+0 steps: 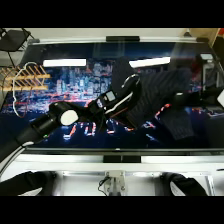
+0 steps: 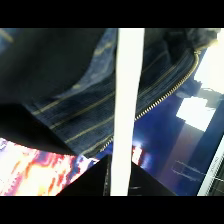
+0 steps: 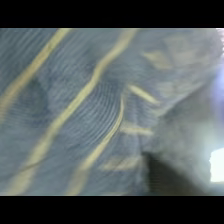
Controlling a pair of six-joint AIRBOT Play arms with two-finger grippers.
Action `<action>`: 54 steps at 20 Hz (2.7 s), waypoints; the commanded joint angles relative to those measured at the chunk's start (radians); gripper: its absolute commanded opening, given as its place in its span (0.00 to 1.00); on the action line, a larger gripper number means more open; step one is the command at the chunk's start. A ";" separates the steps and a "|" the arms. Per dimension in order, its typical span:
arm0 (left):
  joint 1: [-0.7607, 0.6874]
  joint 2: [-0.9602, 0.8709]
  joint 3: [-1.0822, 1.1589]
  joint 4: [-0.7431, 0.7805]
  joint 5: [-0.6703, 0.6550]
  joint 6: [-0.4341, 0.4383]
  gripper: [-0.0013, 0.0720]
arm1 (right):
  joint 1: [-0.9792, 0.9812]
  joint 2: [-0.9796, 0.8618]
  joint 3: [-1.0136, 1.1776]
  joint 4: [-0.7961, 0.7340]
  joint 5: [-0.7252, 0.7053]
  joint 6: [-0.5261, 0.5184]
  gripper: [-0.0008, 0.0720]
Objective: Fold the shirts.
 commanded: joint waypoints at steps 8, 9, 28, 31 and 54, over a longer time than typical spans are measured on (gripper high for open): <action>-0.004 0.001 0.000 0.001 0.004 0.024 0.08 | -0.003 -0.023 0.202 -0.115 -0.295 -0.119 0.15; -0.008 0.001 0.000 0.001 0.004 0.026 0.09 | -0.002 -0.042 0.203 -0.074 -0.293 -0.150 0.16; -0.013 0.007 0.000 0.058 -0.034 0.081 0.08 | -0.003 -0.148 0.434 0.068 0.261 -1.368 0.87; -0.013 0.007 0.000 0.058 -0.045 0.102 0.08 | -0.002 -0.224 0.434 0.094 0.235 -1.424 0.87; 0.236 0.098 0.040 0.054 -0.045 0.066 0.90 | -0.003 -0.377 0.434 0.321 0.355 -1.358 0.14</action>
